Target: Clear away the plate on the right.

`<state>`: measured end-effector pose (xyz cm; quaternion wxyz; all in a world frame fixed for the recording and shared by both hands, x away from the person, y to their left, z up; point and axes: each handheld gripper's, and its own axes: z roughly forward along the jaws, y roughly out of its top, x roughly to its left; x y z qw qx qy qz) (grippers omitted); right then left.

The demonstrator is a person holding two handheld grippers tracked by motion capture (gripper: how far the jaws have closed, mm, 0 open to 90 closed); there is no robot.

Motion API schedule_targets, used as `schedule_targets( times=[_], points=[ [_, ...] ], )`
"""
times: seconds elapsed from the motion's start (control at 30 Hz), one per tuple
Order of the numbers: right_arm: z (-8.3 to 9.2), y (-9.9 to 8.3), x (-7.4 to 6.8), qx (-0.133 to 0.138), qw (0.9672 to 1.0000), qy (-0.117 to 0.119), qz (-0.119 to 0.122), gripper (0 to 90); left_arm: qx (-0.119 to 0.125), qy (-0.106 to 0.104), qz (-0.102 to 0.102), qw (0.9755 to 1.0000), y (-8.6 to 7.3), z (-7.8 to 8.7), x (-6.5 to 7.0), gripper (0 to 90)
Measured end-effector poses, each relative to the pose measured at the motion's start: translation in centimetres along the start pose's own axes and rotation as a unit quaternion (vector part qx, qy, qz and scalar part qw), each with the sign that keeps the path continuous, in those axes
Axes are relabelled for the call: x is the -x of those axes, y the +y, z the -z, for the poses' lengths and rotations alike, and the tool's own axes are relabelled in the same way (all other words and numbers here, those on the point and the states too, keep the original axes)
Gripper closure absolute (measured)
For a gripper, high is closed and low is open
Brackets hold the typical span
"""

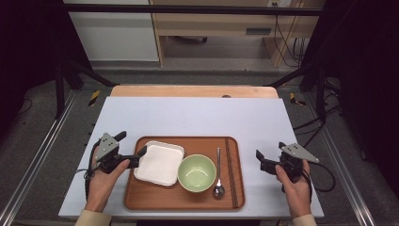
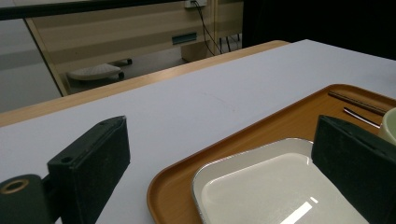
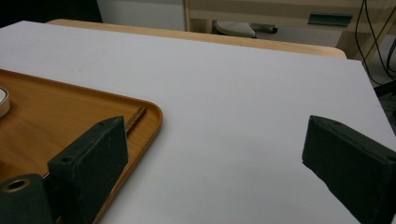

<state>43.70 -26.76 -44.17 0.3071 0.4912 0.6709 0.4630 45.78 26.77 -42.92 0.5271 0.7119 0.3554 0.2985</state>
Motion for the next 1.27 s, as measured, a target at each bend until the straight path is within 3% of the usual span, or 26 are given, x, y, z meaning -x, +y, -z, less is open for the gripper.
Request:
schedule_targets(
  times=[0.47,0.6,0.8,0.97,1.27],
  points=[
    [-0.3,-0.2,-0.1,0.001,1.0000,0.005,-0.003,7.3,0.026,-0.003,0.002,0.9997,-2.0,1.8,-2.0,3.7],
    [-0.5,-0.3,-0.1,0.005,1.0000,0.004,0.006,7.3,0.026,-0.006,-0.004,0.9996,-2.3,2.0,-2.5,2.6],
    [-0.6,-0.6,0.0,0.014,0.9999,0.009,0.004,7.7,0.030,-0.003,0.003,0.9995,-3.2,2.2,-3.0,2.4],
    [-0.7,-0.7,0.2,0.019,0.9998,0.010,-0.002,7.4,0.028,-0.006,-0.002,0.9996,-3.9,2.4,-3.3,2.1],
    [-0.6,-1.1,0.5,0.012,0.9998,0.015,-0.008,6.1,0.030,-0.007,0.012,0.9995,-4.4,2.9,-3.6,2.1]
  ],
)
